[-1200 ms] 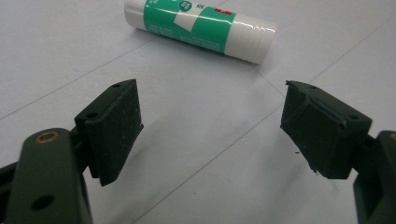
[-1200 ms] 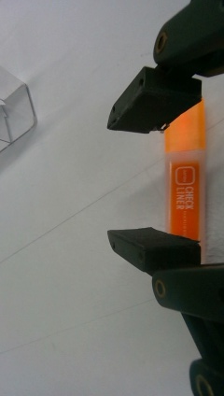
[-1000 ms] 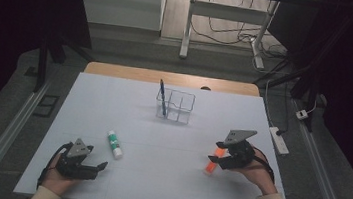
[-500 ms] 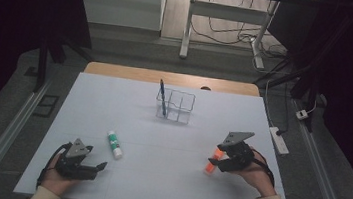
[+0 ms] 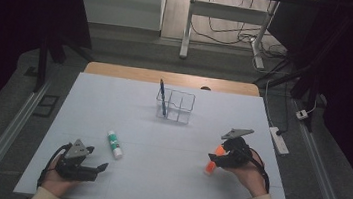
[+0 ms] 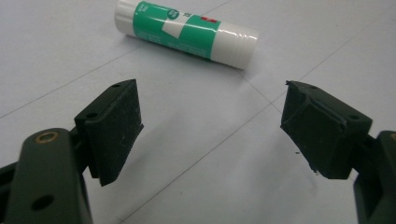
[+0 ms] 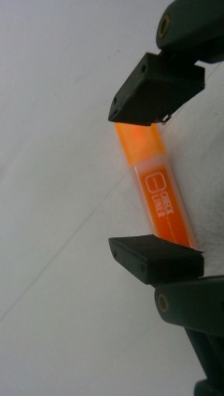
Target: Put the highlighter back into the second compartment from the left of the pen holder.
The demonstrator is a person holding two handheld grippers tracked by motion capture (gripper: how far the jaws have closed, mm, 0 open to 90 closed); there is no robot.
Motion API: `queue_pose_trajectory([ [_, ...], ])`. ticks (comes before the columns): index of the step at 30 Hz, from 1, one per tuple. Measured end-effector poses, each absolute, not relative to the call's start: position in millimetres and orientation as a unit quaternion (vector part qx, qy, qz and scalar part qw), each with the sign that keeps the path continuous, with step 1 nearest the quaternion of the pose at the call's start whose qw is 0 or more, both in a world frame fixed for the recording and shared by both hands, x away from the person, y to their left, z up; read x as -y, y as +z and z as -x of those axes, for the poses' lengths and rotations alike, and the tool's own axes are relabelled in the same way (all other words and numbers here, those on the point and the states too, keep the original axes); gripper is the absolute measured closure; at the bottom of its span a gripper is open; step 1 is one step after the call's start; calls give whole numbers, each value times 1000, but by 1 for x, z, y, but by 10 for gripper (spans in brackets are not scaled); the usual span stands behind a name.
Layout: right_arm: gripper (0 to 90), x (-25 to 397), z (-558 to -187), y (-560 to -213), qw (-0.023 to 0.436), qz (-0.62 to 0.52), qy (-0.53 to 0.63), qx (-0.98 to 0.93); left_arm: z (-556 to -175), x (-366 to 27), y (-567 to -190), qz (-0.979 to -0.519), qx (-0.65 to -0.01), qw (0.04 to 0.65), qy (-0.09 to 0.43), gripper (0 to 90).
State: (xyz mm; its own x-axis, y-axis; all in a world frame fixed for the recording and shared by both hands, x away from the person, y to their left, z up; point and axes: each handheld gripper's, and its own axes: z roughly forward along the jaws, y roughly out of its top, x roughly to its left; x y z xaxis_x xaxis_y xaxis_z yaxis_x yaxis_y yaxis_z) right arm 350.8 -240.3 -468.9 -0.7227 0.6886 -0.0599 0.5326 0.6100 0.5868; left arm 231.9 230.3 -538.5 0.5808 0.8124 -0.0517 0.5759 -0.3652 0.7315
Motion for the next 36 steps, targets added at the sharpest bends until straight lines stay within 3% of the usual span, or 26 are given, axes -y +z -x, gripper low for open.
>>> queue_pose_trajectory([
  [6,296,239,-359,-472,150,-420,258,-857,-232,-232,-538,-807,-428,376,156,201],
  [14,319,235,-358,-475,168,-490,253,-817,-230,-233,-536,-806,-420,389,151,202],
  [36,393,228,-363,-490,142,-619,242,-734,-229,-233,-532,-803,-414,403,147,204],
])
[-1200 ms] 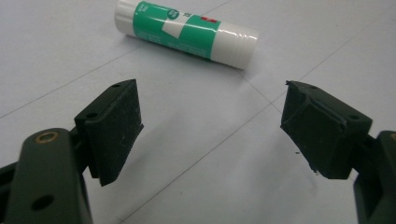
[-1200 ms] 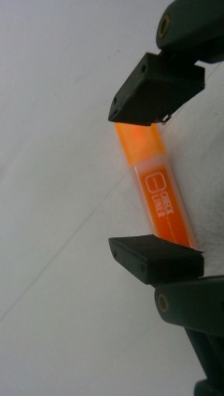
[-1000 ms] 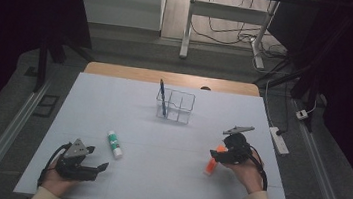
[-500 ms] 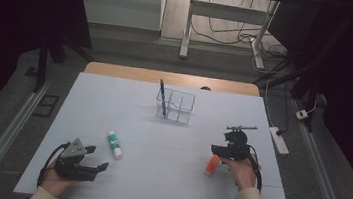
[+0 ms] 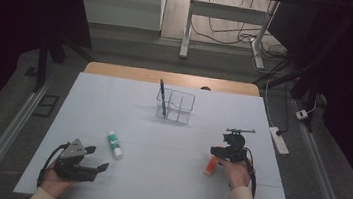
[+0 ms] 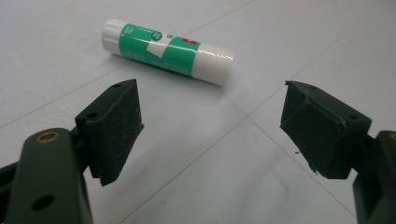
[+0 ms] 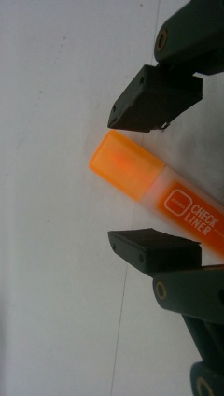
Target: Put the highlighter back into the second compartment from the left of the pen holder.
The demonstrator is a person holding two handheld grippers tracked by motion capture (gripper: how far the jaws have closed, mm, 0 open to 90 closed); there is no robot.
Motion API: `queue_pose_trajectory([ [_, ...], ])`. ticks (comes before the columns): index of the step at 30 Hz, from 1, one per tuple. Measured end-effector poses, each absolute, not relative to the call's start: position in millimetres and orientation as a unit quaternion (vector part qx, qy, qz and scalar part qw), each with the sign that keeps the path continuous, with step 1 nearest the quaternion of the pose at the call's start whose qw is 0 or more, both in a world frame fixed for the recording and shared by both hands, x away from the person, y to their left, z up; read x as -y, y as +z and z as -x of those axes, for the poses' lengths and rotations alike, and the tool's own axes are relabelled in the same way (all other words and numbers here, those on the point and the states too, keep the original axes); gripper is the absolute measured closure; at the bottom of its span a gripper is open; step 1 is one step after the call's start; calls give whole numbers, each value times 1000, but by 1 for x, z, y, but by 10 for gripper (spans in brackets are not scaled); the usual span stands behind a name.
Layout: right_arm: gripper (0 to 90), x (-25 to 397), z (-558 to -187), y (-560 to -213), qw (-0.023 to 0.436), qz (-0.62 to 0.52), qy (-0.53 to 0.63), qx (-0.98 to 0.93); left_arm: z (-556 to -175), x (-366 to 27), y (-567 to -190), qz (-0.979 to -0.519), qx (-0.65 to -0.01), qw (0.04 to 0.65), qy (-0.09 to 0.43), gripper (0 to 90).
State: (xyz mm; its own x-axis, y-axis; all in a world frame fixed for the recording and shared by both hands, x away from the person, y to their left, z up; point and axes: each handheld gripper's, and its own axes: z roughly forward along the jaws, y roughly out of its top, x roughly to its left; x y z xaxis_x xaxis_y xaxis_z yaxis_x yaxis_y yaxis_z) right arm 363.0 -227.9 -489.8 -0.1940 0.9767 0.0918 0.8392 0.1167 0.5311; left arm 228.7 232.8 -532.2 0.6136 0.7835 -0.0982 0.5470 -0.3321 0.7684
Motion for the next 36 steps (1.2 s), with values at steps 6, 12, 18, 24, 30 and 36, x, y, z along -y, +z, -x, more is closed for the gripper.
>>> queue_pose_trajectory([
  [6,427,225,-364,-495,150,-625,232,-730,-230,-233,-533,-805,-413,400,146,203],
  [12,453,221,-365,-498,166,-627,214,-730,-229,-234,-533,-804,-413,402,146,204],
  [18,453,215,-366,-501,176,-632,201,-728,-229,-234,-533,-806,-411,400,146,203],
  [24,475,210,-368,-501,186,-637,188,-724,-230,-232,-534,-809,-410,396,146,203],
  [30,557,209,-370,-503,186,-645,181,-719,-230,-231,-535,-811,-410,389,149,205],
  [36,624,205,-374,-502,188,-638,170,-727,-230,-232,-535,-811,-411,390,148,206],
])
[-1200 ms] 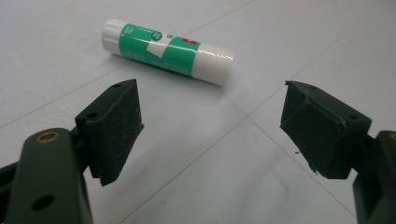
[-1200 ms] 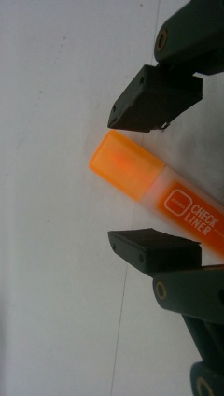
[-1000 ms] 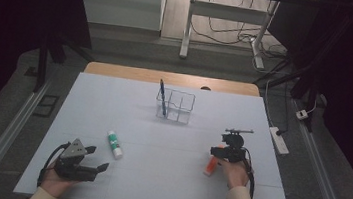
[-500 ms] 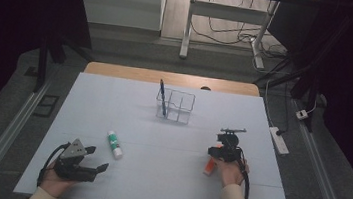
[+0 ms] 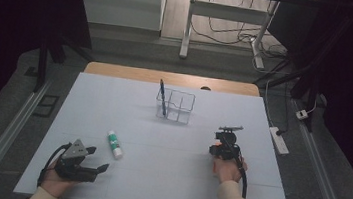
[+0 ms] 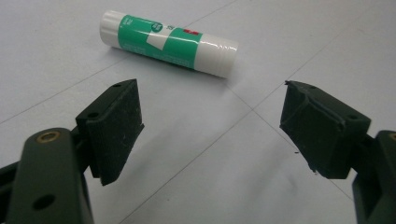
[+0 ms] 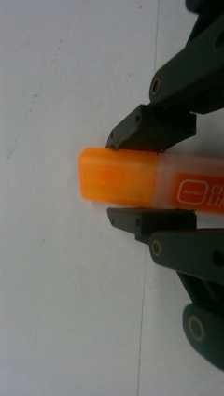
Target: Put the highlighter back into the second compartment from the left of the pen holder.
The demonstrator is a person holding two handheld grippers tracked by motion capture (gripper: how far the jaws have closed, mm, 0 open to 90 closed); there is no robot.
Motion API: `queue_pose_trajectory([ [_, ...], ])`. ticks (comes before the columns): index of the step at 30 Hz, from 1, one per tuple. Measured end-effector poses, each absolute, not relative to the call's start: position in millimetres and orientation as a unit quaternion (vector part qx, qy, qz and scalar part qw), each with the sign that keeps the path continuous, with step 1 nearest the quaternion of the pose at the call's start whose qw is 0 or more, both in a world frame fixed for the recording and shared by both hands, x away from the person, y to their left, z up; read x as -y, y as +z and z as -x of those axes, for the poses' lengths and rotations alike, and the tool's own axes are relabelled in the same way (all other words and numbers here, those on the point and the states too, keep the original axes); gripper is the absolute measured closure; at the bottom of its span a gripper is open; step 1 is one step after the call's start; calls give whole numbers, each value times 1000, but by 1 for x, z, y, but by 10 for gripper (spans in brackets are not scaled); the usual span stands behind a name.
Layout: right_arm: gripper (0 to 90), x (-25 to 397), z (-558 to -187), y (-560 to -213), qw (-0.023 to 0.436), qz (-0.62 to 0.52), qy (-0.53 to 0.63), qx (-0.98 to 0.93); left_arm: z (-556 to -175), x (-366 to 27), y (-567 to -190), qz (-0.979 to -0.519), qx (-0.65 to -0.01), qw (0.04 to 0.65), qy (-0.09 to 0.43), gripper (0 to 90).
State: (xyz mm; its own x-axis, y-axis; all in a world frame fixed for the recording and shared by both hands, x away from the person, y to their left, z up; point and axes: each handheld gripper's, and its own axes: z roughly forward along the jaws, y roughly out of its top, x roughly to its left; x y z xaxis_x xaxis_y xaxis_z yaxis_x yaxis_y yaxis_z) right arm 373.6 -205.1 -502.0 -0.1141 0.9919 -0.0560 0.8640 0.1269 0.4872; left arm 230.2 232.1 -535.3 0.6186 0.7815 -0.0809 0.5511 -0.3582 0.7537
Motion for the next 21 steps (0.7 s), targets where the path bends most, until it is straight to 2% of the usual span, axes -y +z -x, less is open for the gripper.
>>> queue_pose_trajectory([
  [21,647,215,-366,-480,174,-593,234,-750,-232,-233,-536,-809,-418,386,152,207],
])
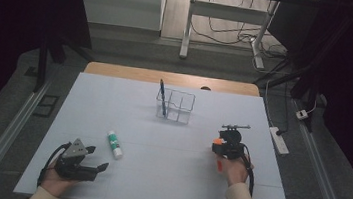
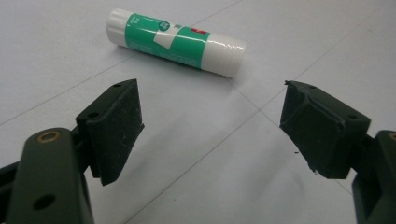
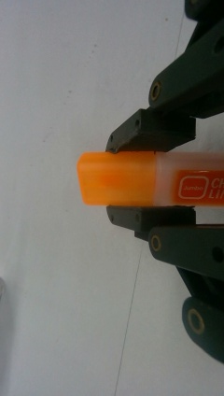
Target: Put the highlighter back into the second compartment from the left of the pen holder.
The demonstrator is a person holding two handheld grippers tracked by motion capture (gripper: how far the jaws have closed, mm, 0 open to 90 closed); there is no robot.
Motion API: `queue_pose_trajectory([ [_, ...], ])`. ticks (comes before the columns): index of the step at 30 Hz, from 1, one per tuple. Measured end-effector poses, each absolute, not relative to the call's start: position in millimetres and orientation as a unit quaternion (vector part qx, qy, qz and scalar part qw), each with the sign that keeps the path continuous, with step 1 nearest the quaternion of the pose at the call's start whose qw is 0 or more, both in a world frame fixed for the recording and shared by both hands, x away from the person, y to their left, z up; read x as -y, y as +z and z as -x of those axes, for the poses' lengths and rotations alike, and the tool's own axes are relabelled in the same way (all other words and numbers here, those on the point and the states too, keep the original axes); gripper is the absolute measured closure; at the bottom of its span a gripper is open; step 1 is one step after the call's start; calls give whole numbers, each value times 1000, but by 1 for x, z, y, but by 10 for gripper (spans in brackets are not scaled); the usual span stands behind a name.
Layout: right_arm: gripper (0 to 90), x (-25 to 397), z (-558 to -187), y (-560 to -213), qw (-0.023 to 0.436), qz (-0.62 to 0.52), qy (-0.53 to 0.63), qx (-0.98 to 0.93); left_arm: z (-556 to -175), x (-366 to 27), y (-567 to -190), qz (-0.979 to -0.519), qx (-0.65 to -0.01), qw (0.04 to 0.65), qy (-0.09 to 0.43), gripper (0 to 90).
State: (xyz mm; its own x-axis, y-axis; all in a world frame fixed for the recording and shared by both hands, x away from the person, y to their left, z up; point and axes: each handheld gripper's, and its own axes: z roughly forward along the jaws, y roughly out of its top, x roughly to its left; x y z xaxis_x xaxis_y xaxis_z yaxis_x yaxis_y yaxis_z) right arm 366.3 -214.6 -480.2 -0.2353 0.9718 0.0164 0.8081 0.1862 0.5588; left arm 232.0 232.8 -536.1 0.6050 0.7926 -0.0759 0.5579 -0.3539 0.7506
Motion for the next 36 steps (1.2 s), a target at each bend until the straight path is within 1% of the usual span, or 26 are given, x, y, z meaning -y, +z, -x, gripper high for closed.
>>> queue_pose_trajectory([
  [4,647,221,-364,-474,166,-584,254,-753,-232,-232,-536,-807,-418,389,149,207],
  [13,647,231,-359,-458,171,-561,298,-754,-235,-228,-536,-812,-415,379,157,206],
  [24,646,235,-359,-452,168,-530,346,-756,-236,-227,-536,-805,-421,380,172,208],
  [36,646,232,-355,-445,175,-494,394,-755,-236,-227,-536,-805,-422,378,173,208],
])
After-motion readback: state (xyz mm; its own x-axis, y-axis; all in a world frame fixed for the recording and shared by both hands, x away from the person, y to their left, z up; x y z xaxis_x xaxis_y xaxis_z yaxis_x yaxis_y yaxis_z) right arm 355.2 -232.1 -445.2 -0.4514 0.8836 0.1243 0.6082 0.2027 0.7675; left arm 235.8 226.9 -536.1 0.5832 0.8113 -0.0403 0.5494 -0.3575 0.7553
